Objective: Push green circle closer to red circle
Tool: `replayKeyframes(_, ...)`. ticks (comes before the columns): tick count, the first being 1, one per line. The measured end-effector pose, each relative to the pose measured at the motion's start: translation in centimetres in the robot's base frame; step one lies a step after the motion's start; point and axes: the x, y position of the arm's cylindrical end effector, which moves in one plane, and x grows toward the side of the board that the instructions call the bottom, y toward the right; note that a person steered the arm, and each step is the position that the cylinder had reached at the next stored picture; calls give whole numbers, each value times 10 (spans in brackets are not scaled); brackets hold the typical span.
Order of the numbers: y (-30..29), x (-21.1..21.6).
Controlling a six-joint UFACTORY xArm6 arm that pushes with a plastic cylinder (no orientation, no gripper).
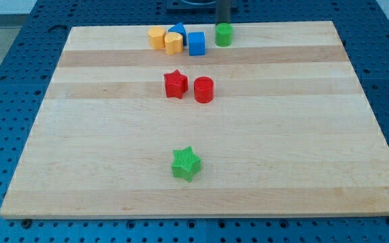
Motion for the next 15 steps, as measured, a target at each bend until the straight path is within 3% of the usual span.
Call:
replayKeyframes(2, 41, 61)
replayKeyframes(4, 34, -9)
replayKeyframes(5, 11, 16)
replayKeyframes(6, 18, 80)
replayKeyframes(7, 34, 113)
replayKeyframes(9, 31, 60)
replayKeyframes(10, 11, 81)
replayKeyframes(12, 54, 181)
replayKeyframes(13, 57, 159)
replayKeyframes(14, 54, 110)
replayKeyframes(15, 21, 100)
